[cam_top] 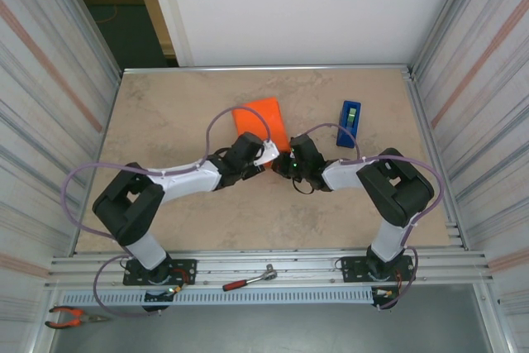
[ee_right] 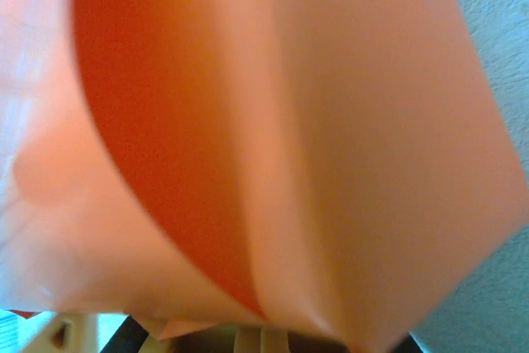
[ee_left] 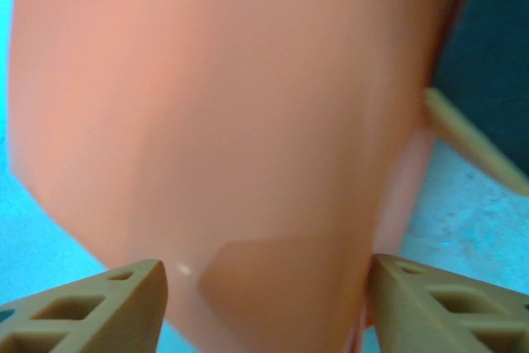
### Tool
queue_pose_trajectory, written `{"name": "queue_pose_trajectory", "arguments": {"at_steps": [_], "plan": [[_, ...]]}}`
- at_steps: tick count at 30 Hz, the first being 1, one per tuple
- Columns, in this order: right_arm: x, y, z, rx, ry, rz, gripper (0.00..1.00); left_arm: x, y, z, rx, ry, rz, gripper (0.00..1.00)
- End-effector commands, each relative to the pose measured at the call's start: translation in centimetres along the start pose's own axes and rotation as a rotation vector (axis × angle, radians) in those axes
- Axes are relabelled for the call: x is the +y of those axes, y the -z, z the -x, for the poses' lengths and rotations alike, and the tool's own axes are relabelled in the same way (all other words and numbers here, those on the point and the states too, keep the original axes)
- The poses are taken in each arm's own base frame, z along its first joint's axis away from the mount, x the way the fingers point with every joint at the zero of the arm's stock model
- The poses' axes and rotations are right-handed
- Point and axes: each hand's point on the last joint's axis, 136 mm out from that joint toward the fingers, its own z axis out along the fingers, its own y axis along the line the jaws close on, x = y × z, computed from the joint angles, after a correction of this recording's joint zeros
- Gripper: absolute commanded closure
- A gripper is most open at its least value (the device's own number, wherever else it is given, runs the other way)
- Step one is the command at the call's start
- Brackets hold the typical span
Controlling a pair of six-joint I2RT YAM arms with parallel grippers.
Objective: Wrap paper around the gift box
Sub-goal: Fifth fold the wrapping paper around the gift box.
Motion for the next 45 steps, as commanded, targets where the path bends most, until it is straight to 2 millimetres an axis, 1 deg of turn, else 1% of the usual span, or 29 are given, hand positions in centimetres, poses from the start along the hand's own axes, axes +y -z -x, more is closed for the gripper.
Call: {"name": "queue_pose_trajectory", "arguments": {"at_steps": [1,3,6,12,15,19,24,27,32,39,45], "plan": [[0.8,-0.1,0.7,-0.011,-0.017,0.023,1.0,2.4,1.3,1.2,-0.062,0.019,0.033,0.3],[0.8,-0.1,0.8,-0.011,-0.016,0.023,1.0,2.1,1.5,1.3,-0.091,-0.009,0.004,0.29],[0.9,-0.1,0.9,-0.012,-0.015,0.025,1.0,0.9,1.9,1.6,-0.168,-0.078,-0.038,0.25],[1.1,-0.2,1.2,-0.011,-0.015,0.028,1.0,-0.2,3.4,2.5,-0.267,-0.137,-0.069,0.24],[1.3,-0.3,1.4,-0.012,-0.014,0.029,1.0,-0.9,3.7,2.7,-0.294,-0.18,-0.071,0.24],[1.5,-0.5,1.4,-0.008,-0.012,0.031,1.0,-1.0,3.0,2.6,-0.287,-0.214,-0.043,0.24],[1.5,-0.6,1.6,-0.007,-0.014,0.033,1.0,-0.4,1.4,2.1,-0.261,-0.243,0.027,0.24],[1.5,-0.6,1.7,-0.008,-0.015,0.033,1.0,-0.3,0.9,2.0,-0.26,-0.24,0.02,0.23],[1.4,-0.6,1.7,-0.007,-0.017,0.034,1.0,-0.5,0.5,1.9,-0.259,-0.243,0.011,0.24],[1.4,-0.6,1.9,-0.009,-0.02,0.035,1.0,-1.3,0.8,1.3,-0.266,-0.233,-0.013,0.23],[1.5,-0.7,2.0,-0.008,-0.02,0.037,1.0,-1.5,0.7,1.2,-0.262,-0.236,-0.018,0.23]]}}
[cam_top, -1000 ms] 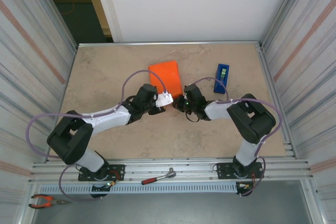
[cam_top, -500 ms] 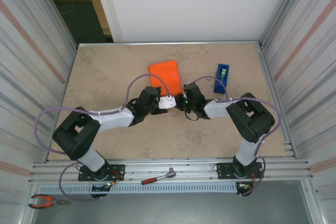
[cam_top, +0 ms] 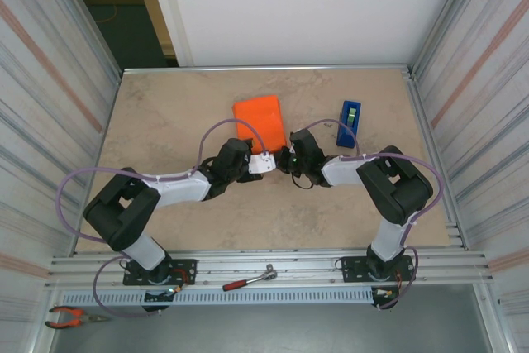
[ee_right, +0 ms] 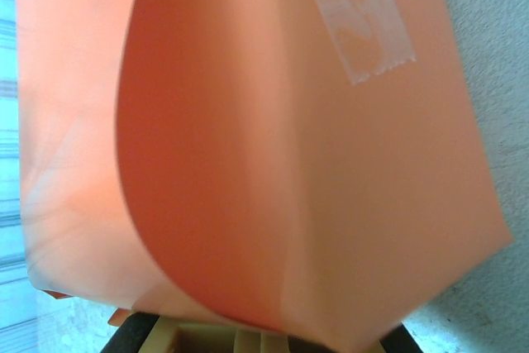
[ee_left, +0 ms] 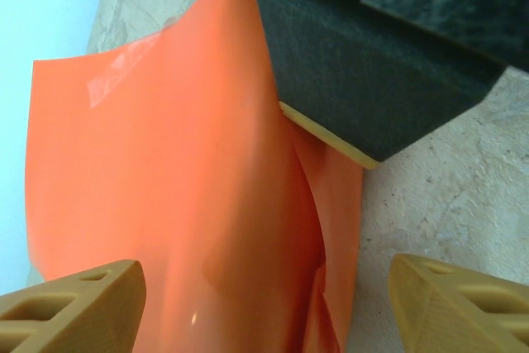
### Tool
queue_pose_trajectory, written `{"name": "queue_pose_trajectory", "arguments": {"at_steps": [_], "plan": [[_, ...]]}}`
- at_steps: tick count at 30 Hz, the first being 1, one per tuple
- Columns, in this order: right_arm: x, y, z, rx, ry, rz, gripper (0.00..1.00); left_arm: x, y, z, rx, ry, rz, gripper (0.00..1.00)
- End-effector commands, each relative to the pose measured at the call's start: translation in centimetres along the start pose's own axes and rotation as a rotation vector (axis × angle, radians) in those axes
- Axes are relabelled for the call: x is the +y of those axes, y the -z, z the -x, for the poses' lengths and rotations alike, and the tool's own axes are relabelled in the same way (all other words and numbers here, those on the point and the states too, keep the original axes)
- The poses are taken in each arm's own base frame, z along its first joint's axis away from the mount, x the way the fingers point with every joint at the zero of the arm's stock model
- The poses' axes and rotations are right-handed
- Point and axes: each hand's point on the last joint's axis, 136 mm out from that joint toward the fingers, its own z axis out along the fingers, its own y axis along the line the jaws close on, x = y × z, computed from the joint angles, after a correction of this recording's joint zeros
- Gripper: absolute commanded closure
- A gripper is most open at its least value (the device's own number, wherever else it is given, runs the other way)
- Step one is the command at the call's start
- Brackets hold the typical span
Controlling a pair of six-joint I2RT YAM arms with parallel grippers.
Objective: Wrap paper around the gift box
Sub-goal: Fifth fold the wrapping paper around the gift box.
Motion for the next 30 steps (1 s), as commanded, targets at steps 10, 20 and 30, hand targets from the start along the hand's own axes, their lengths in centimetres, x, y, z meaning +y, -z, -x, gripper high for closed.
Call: {"name": "queue_pose_trajectory", "arguments": {"at_steps": [10,20,30], "plan": [[0.6,-0.4,0.9,-0.005,-0.013,0.011,1.0,0.9,-1.1,-0.5,0.028,0.009,0.031,0.25],[0.4,-0.4,0.7,-0.003,-0.016,0.006,1.0,1.6,-1.4,-0.9,0.057,0.05,0.017,0.39],[0.7,-0.3,0.8,0.0,-0.015,0.012,1.0,1.5,-1.8,-1.6,0.082,0.068,-0.003,0.5]]}}
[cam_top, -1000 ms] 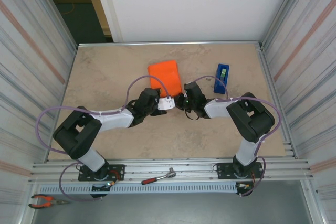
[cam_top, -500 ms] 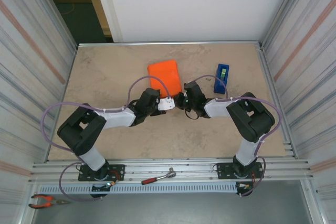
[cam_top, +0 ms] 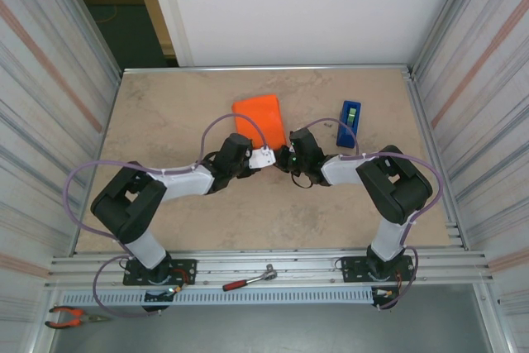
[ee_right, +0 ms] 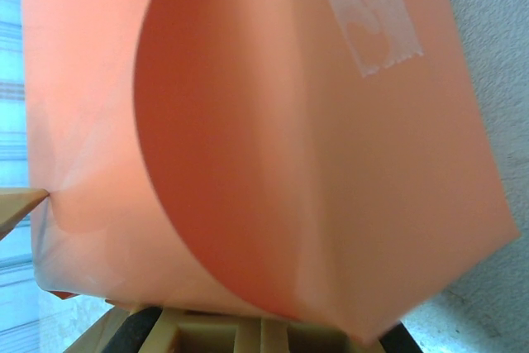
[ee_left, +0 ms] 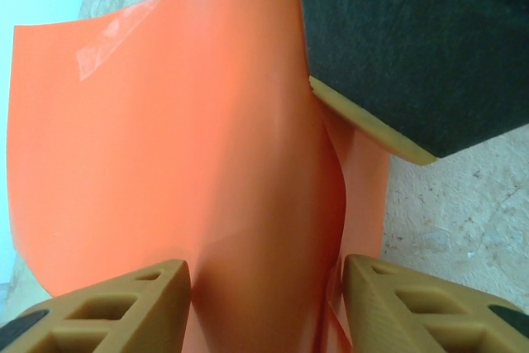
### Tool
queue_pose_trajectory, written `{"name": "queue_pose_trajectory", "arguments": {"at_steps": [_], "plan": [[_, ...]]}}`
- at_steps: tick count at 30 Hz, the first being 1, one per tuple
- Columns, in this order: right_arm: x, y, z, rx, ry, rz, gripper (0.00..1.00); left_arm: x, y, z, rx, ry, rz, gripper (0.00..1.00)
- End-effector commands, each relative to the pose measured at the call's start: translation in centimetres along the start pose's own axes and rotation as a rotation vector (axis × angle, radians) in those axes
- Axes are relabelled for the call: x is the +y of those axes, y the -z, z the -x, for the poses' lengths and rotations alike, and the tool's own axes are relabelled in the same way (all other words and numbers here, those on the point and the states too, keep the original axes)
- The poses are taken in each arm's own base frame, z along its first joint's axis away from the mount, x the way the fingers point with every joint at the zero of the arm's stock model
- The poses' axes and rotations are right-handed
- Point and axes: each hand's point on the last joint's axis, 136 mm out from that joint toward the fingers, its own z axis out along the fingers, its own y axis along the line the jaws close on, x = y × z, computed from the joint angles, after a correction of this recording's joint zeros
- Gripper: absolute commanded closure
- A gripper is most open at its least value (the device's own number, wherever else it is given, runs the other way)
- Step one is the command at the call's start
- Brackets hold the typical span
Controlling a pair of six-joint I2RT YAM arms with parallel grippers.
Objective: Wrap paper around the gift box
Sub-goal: Fifth fold the wrapping paper around the gift box.
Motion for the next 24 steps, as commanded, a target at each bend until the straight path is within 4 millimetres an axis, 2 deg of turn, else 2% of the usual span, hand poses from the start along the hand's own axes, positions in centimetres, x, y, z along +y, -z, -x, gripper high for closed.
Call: {"name": "queue_pose_trajectory", "arguments": {"at_steps": [1,6,13,18,24], "plan": [[0.5,-0.3,0.6,0.001,-0.015,0.01,1.0,0.6,-0.3,-0.2,0.018,0.025,0.001,0.51],[0.7,-0.2,0.6,0.002,-0.015,0.013,1.0,0.5,-0.5,-0.3,0.033,0.031,-0.012,0.6],[1.1,0.5,0.7,0.001,-0.011,0.023,1.0,0.3,-0.6,-0.6,0.049,0.037,-0.02,0.64],[1.0,2.3,1.6,-0.021,-0.014,0.02,1.0,0.2,-0.7,-0.8,0.057,0.043,-0.025,0.65],[-1.8,6.0,4.0,-0.074,-0.057,-0.041,1.0,0.0,-0.8,-1.0,0.063,0.046,-0.025,0.66]]}}
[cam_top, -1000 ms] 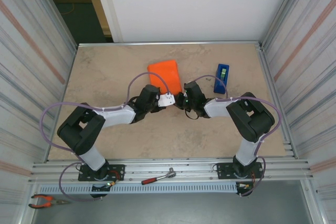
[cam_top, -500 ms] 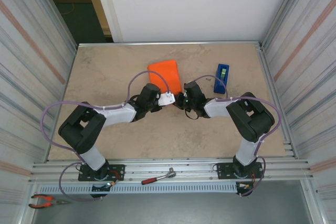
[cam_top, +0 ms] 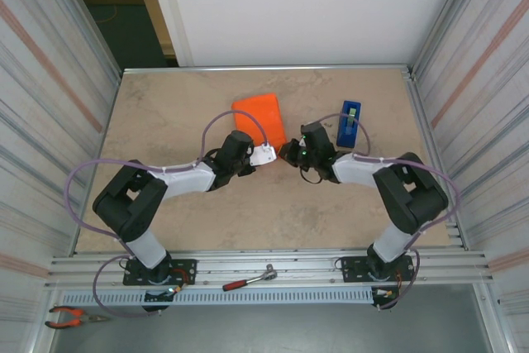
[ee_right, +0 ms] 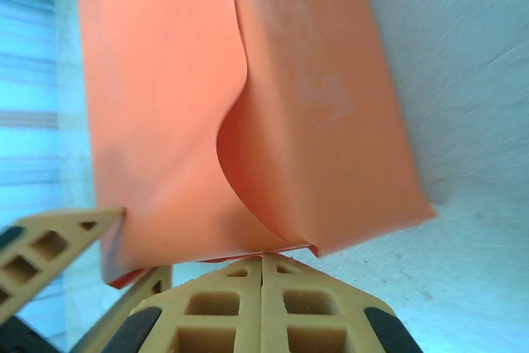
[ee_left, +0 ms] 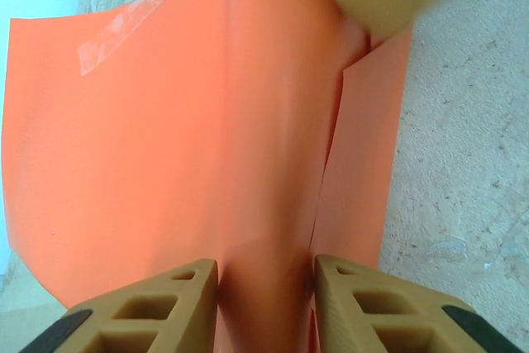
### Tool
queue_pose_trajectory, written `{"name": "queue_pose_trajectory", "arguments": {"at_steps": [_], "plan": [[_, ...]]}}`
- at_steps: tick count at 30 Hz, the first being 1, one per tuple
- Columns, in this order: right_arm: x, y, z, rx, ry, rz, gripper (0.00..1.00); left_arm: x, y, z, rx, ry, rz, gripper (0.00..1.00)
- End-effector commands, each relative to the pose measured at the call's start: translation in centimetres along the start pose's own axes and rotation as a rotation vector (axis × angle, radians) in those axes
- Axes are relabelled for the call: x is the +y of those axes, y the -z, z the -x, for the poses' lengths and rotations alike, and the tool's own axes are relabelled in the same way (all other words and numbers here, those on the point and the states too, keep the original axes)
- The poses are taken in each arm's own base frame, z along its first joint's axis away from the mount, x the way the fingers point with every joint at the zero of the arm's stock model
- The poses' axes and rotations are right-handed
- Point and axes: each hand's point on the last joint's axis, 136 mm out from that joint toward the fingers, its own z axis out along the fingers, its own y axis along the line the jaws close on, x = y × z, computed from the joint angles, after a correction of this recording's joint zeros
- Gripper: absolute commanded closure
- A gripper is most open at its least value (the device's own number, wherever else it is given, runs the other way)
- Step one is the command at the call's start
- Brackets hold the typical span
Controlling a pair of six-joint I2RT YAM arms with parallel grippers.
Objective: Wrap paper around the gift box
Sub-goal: Fifth fold the wrapping paper around the gift box, then tear off the tape with the cutter.
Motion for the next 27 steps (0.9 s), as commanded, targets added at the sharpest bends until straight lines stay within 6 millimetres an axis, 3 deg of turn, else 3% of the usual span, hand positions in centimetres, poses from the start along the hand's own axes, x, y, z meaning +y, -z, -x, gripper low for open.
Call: {"name": "queue_pose_trajectory", "arguments": {"at_steps": [1,10,14,21,27], "plan": [[-2.3,2.7,1.7,-0.03,-0.027,-0.055,1.0,-0.4,-0.5,-1.2,0.049,0.02,-0.021,0.66],[-6.2,10.8,12.9,-0.252,-0.143,-0.111,0.5,-0.5,-0.4,-1.5,0.057,0.027,-0.018,0.66],[-8.5,13.1,17.0,-0.324,-0.196,-0.16,0.38,-0.6,-0.4,-1.5,0.057,0.028,-0.017,0.66],[-11.1,12.1,19.4,-0.25,-0.227,-0.123,0.37,-0.7,-0.4,-1.8,0.063,0.024,-0.017,0.66],[-12.2,10.9,19.9,-0.224,-0.235,-0.064,0.52,-0.8,-0.4,-1.9,0.07,0.027,-0.018,0.66]]}}
